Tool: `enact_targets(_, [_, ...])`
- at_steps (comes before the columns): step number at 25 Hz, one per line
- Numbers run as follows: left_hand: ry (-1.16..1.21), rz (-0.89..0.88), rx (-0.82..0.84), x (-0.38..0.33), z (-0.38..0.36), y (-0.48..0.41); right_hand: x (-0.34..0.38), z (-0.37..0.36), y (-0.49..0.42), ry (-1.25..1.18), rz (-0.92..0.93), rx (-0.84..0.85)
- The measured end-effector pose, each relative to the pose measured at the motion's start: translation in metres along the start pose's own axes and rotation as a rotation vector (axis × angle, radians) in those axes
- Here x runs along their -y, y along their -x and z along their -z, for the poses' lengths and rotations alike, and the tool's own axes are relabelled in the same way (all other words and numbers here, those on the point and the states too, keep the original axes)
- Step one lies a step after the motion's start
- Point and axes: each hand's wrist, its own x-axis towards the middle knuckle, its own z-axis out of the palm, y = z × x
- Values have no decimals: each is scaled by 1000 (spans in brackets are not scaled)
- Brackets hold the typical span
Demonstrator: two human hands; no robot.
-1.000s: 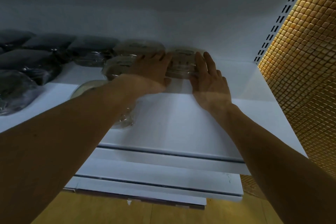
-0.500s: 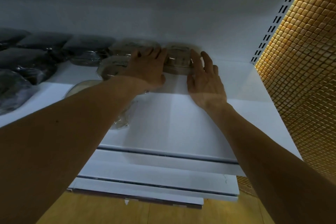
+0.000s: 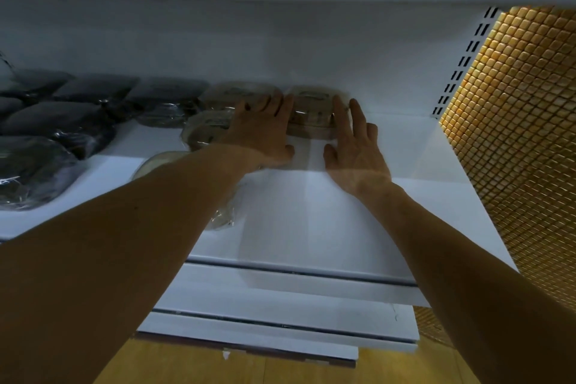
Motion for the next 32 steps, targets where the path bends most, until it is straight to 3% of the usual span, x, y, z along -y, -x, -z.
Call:
enact_targets(5, [74,20,-13,-5,7,20,3,9,22,-21,-7,86])
enact_targets(12, [34,-38,-51,-5,33,88,8,44,57,162,47,208])
enact_targets(19, [208,-70,12,-10,83,154,55,107,102,196,136,143])
enact_targets(32, [193,-336,-335,9,148,247,156,212,176,211,300,146])
